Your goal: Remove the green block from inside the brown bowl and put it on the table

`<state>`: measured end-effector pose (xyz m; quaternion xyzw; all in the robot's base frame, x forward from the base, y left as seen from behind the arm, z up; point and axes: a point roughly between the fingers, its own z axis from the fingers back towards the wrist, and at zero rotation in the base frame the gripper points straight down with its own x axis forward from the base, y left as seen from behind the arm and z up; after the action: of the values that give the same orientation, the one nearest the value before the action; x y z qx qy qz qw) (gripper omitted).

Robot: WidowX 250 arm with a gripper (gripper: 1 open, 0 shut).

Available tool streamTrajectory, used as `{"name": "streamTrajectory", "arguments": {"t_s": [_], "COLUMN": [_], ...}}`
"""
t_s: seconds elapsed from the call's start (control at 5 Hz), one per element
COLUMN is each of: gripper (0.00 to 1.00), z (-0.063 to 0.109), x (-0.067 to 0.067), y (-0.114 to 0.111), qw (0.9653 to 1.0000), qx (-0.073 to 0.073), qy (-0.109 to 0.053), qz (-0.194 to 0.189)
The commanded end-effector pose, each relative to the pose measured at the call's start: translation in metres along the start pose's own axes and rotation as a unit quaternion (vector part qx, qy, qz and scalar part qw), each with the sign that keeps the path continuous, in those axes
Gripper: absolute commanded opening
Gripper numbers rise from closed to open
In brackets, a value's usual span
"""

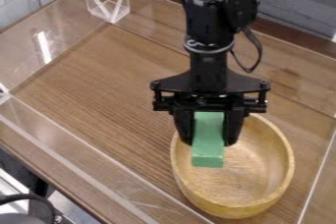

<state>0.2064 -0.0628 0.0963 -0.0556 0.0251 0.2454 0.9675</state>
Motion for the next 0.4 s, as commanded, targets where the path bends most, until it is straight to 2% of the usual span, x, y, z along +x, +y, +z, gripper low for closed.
{"name": "streamTrajectory", "arguments": {"t_s": [0.0,0.2], "gripper": [0.00,0.00], "z": [0.0154,0.0171], "x": [0.0064,0.0066], "y": [-0.0043,-0.0032], "qw": [0.9995,0.9995], "qx": [-0.022,-0.024], "qy": [-0.022,-0.022], "qz": [-0.001,-0.001]}}
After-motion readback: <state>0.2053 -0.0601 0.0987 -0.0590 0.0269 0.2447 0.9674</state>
